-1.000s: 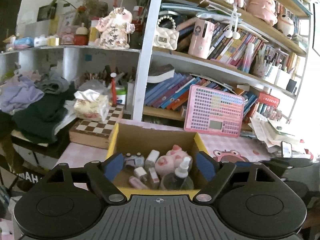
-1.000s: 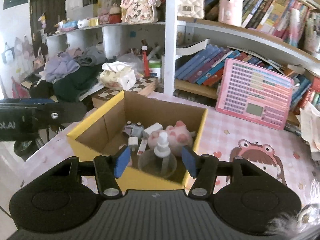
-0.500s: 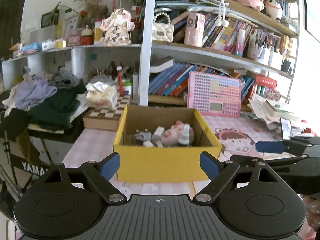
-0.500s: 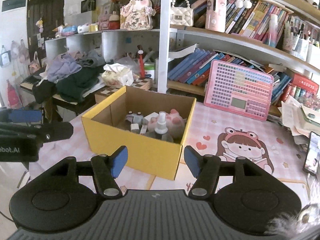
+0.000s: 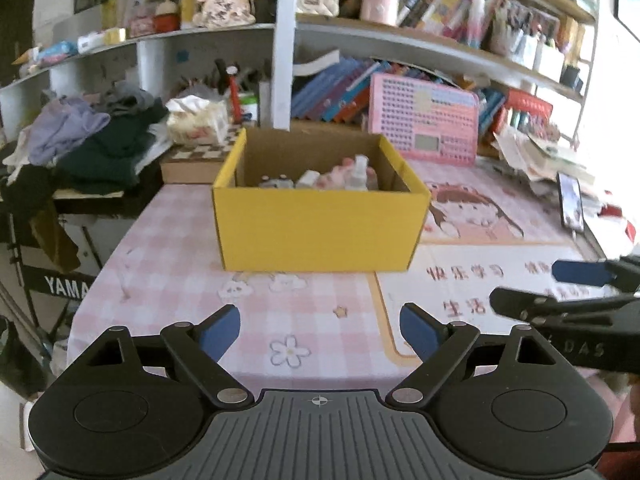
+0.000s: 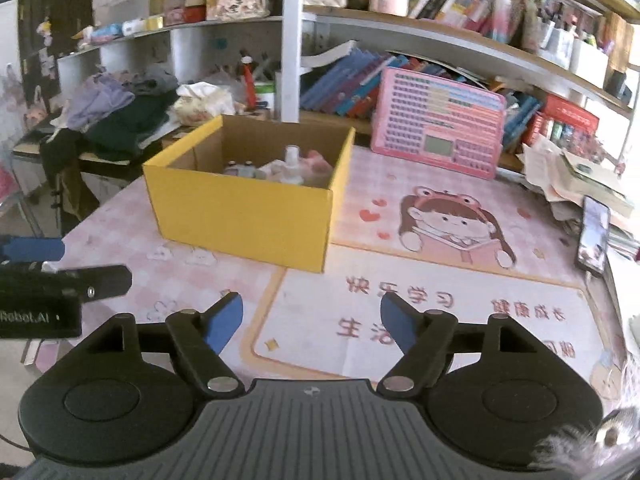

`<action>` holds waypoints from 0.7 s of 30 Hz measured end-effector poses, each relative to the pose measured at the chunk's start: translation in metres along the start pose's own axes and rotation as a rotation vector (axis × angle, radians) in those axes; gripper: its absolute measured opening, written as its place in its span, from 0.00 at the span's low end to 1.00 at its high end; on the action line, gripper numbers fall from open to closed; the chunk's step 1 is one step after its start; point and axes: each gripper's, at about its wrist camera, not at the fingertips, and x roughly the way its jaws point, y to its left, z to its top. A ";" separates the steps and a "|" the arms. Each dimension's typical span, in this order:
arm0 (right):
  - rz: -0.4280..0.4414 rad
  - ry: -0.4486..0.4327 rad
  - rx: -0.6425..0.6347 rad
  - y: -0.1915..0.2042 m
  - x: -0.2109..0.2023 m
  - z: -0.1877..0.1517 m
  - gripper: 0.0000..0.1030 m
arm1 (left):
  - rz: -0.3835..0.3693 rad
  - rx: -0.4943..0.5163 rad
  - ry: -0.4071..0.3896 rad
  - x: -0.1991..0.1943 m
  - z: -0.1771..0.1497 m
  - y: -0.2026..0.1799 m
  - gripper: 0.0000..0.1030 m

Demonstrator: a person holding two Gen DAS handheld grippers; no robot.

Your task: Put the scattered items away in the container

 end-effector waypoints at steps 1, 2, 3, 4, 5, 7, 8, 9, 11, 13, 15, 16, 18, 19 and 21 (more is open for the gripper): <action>-0.010 -0.003 0.005 -0.001 -0.002 -0.002 0.75 | -0.005 0.008 0.005 0.000 -0.001 -0.002 0.87; -0.020 -0.005 0.012 -0.002 -0.004 -0.003 0.77 | -0.011 0.017 0.009 0.000 -0.003 -0.005 0.87; -0.028 -0.006 0.019 -0.004 -0.006 -0.005 0.79 | -0.016 0.030 0.015 -0.001 -0.004 -0.007 0.87; -0.034 -0.003 0.026 -0.005 -0.008 -0.007 0.80 | -0.020 0.042 0.021 -0.001 -0.006 -0.010 0.87; -0.041 0.003 0.032 -0.006 -0.009 -0.010 0.81 | -0.025 0.056 0.026 -0.001 -0.007 -0.014 0.87; -0.053 0.022 0.043 -0.008 -0.011 -0.015 0.82 | -0.039 0.087 0.037 -0.002 -0.011 -0.020 0.87; -0.058 0.031 0.049 -0.010 -0.012 -0.017 0.82 | -0.043 0.096 0.040 -0.003 -0.013 -0.023 0.87; -0.063 0.037 0.055 -0.011 -0.012 -0.019 0.82 | -0.048 0.102 0.043 -0.003 -0.014 -0.025 0.87; -0.075 0.046 0.065 -0.014 -0.013 -0.022 0.83 | -0.056 0.103 0.051 -0.002 -0.016 -0.027 0.87; -0.081 0.053 0.071 -0.017 -0.013 -0.024 0.83 | -0.063 0.099 0.065 0.000 -0.017 -0.029 0.87; -0.084 0.060 0.075 -0.018 -0.014 -0.026 0.84 | -0.069 0.091 0.078 0.003 -0.017 -0.029 0.87; -0.085 0.064 0.075 -0.019 -0.014 -0.027 0.84 | -0.073 0.087 0.084 0.004 -0.018 -0.029 0.87; -0.085 0.069 0.079 -0.020 -0.014 -0.028 0.84 | -0.076 0.084 0.092 0.005 -0.018 -0.030 0.87; -0.086 0.072 0.080 -0.021 -0.014 -0.028 0.84 | -0.076 0.084 0.097 0.007 -0.018 -0.030 0.87; -0.088 0.076 0.082 -0.023 -0.013 -0.028 0.85 | -0.073 0.081 0.108 0.009 -0.019 -0.031 0.87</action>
